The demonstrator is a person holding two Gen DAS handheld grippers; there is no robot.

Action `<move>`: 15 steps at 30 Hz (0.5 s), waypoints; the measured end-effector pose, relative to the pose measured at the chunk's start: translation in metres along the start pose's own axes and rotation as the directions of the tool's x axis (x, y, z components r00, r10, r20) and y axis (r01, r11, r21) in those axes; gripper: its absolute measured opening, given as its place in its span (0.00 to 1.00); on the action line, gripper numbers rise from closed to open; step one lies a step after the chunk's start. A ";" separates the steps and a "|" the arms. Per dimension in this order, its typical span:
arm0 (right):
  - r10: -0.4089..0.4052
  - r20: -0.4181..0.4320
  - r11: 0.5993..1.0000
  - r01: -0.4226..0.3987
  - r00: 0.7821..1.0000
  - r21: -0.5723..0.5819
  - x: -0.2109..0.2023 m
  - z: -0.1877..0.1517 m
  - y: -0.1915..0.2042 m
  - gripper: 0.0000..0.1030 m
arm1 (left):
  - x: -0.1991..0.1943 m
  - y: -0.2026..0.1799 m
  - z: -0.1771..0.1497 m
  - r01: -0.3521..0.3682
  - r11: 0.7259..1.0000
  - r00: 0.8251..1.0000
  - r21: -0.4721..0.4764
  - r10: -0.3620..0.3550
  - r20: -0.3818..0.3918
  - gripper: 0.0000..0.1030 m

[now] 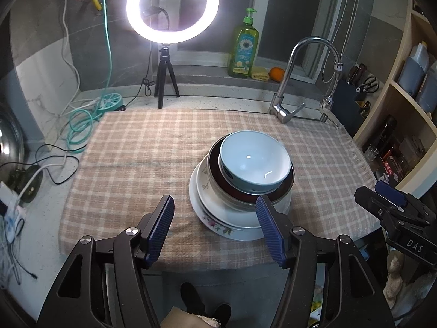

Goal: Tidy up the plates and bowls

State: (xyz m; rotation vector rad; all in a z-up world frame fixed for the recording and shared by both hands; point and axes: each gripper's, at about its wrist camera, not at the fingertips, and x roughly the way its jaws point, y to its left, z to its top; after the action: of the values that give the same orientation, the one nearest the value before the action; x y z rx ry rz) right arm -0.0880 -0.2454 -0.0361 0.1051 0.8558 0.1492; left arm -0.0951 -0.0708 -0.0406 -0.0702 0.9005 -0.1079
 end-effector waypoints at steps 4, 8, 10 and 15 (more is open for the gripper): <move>-0.010 0.006 1.000 0.010 1.000 -0.007 0.000 0.000 0.000 0.79 | -0.002 -0.003 0.001 0.001 1.000 1.000 0.004 -0.001 0.005 0.60; -0.007 0.011 1.000 0.007 1.000 -0.004 -0.002 0.000 0.001 0.79 | -0.003 -0.005 0.002 -0.003 1.000 1.000 0.015 0.003 0.012 0.60; -0.007 0.013 1.000 0.007 1.000 -0.004 -0.003 0.000 0.002 0.79 | -0.004 -0.005 0.002 0.000 1.000 1.000 0.015 0.000 0.012 0.60; -0.011 0.015 1.000 0.011 1.000 -0.002 -0.004 0.000 0.002 0.79 | -0.004 -0.005 0.002 0.005 1.000 1.000 0.020 -0.005 0.012 0.60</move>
State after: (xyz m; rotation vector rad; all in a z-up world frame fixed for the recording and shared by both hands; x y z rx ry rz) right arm -0.0906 -0.2441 -0.0330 0.0991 0.8415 0.1390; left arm -0.0962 -0.0755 -0.0359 -0.0550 0.8868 -0.1211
